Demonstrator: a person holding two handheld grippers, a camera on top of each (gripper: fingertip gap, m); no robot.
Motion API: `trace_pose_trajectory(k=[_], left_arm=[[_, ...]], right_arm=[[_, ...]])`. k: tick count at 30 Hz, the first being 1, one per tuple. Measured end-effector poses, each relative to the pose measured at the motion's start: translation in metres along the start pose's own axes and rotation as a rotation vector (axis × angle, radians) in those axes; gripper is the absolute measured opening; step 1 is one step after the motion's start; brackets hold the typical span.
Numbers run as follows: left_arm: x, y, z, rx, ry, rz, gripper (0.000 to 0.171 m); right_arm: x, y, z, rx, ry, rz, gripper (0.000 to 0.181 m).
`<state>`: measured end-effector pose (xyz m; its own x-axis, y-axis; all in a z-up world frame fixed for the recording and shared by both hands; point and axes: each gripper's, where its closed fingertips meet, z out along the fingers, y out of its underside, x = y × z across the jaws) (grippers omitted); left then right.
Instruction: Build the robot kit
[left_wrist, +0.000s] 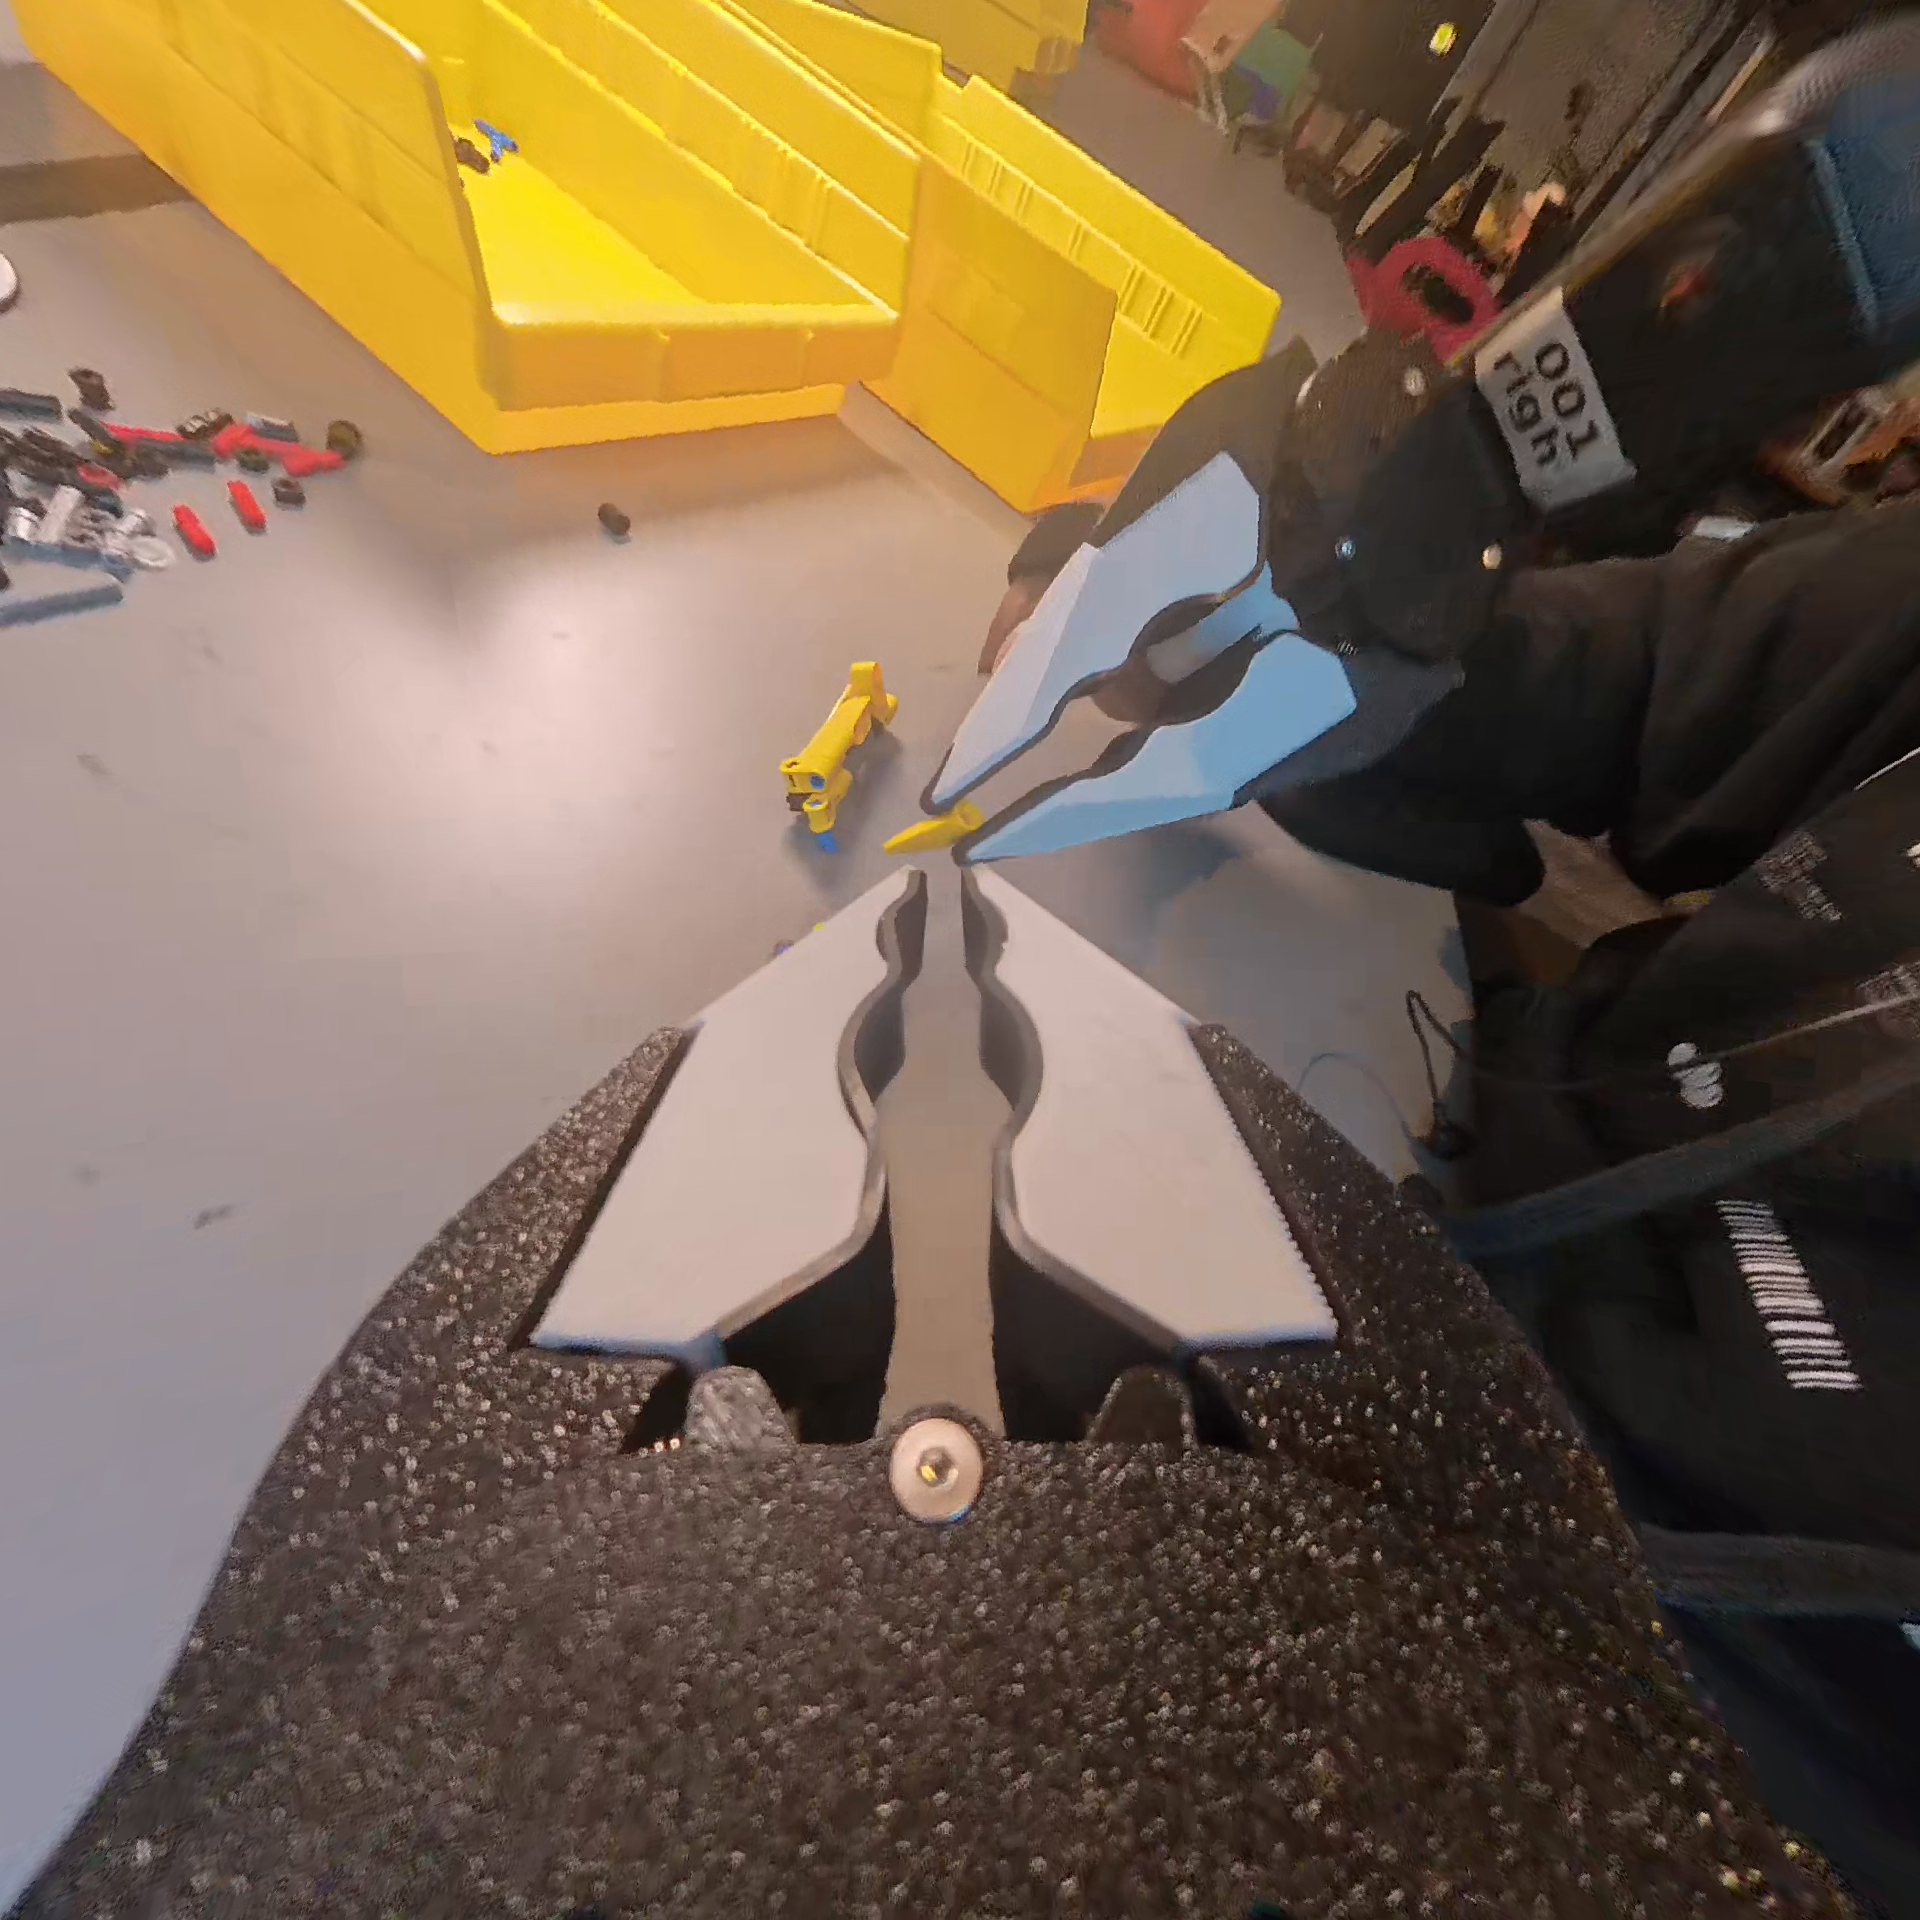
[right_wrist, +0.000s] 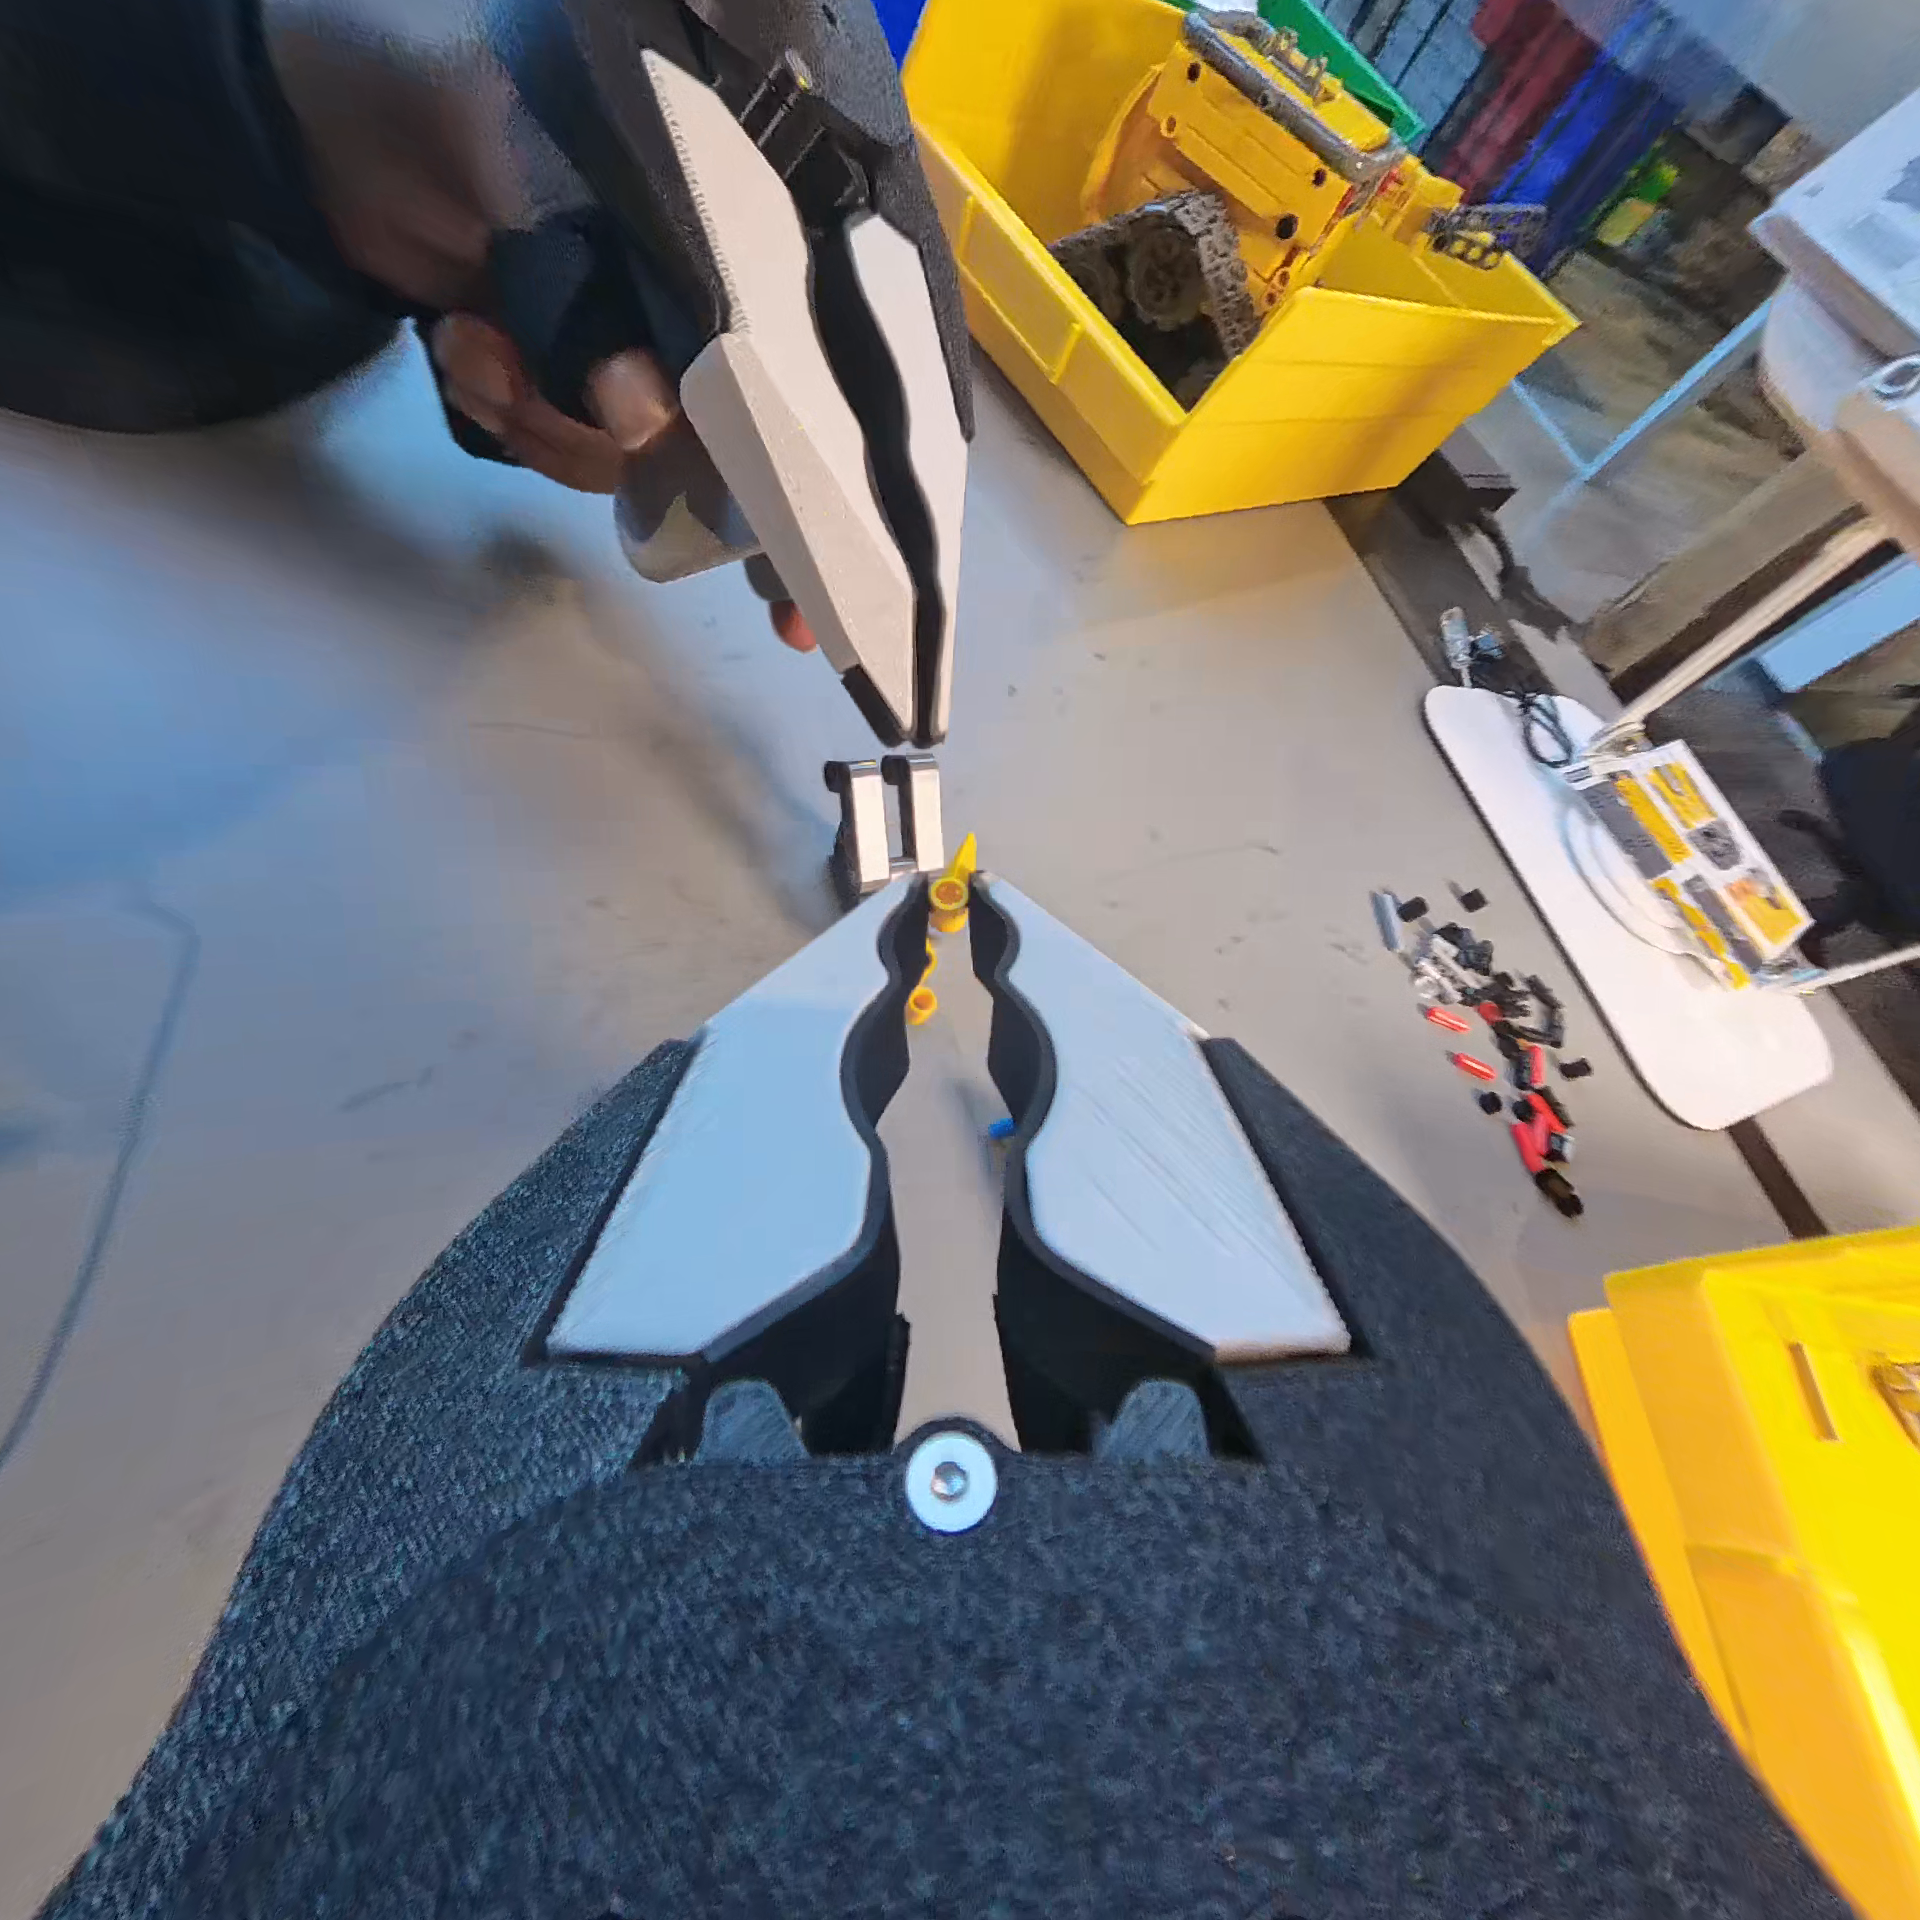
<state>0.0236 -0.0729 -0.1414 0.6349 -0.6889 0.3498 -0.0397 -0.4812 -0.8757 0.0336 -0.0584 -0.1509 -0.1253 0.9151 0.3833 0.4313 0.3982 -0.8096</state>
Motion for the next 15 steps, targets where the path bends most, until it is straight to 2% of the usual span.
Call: trace_pose_trajectory(k=[6, 11, 15], left_arm=[[0.003, -0.006, 0.007, 0.064, 0.036, -0.141, 0.016], [0.009, -0.015, 0.005, 0.129, 0.092, -0.208, 0.000], [0.006, -0.013, 0.005, 0.117, 0.091, -0.210, 0.002]], right_arm=[[-0.004, -0.012, 0.005, -0.002, 0.109, -0.135, 0.007], [-0.008, -0.016, 0.008, 0.003, 0.163, -0.222, 0.007], [-0.015, -0.017, 0.011, 0.014, 0.167, -0.267, 0.007]])
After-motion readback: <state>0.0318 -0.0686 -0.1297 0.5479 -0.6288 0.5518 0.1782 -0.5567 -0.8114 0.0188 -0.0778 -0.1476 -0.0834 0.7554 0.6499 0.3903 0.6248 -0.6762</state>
